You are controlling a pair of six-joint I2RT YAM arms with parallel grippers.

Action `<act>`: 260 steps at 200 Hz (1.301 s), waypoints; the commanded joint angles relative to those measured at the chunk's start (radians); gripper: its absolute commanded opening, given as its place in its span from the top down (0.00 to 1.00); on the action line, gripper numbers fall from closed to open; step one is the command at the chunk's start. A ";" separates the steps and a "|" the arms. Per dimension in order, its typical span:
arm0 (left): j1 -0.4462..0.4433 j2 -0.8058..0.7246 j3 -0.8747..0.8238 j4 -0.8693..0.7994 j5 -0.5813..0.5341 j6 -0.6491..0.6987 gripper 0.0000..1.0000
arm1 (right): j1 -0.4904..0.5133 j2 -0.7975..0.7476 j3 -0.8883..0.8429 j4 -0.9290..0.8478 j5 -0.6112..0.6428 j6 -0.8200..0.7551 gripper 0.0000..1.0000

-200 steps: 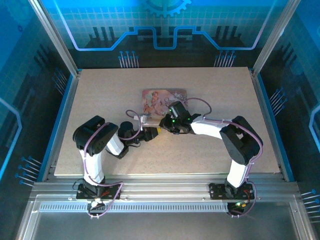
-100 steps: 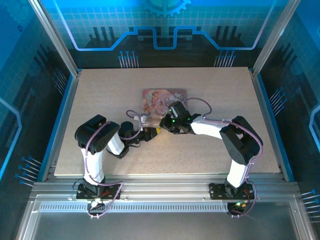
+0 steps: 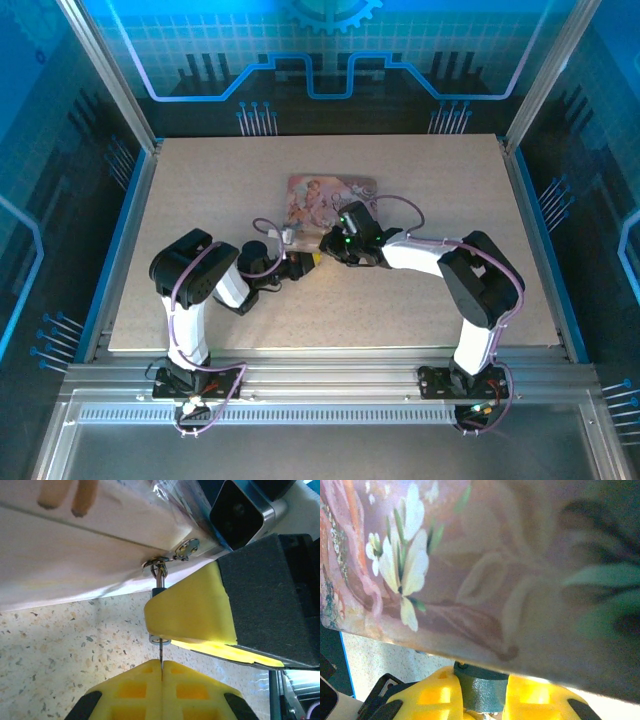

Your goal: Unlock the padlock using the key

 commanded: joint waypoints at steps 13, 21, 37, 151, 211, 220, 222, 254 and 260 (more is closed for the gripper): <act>-0.017 -0.045 0.059 0.052 0.033 0.041 1.00 | 0.016 0.073 -0.005 -0.071 -0.137 0.097 1.00; -0.016 -0.048 0.058 0.052 0.029 0.043 1.00 | 0.019 0.073 -0.004 -0.082 -0.133 0.094 1.00; -0.014 -0.053 0.059 0.052 0.017 0.049 1.00 | 0.024 0.075 -0.003 -0.089 -0.135 0.091 1.00; -0.002 -0.134 0.075 0.052 0.034 0.029 1.00 | 0.034 0.090 0.001 -0.049 -0.183 0.130 1.00; -0.087 -0.114 0.004 0.052 -0.120 0.311 1.00 | 0.024 0.079 0.030 -0.044 -0.223 0.170 1.00; -0.102 -0.118 -0.013 0.052 -0.154 0.375 1.00 | 0.023 0.077 0.035 -0.049 -0.224 0.172 1.00; -0.106 -0.120 -0.017 0.052 -0.161 0.385 1.00 | 0.023 0.077 0.036 -0.049 -0.225 0.173 1.00; -0.161 -0.139 -0.066 0.052 -0.284 0.567 1.00 | 0.019 0.071 0.040 -0.057 -0.230 0.180 1.00; -0.172 -0.142 -0.072 0.052 -0.305 0.600 1.00 | 0.020 0.071 0.041 -0.057 -0.229 0.181 1.00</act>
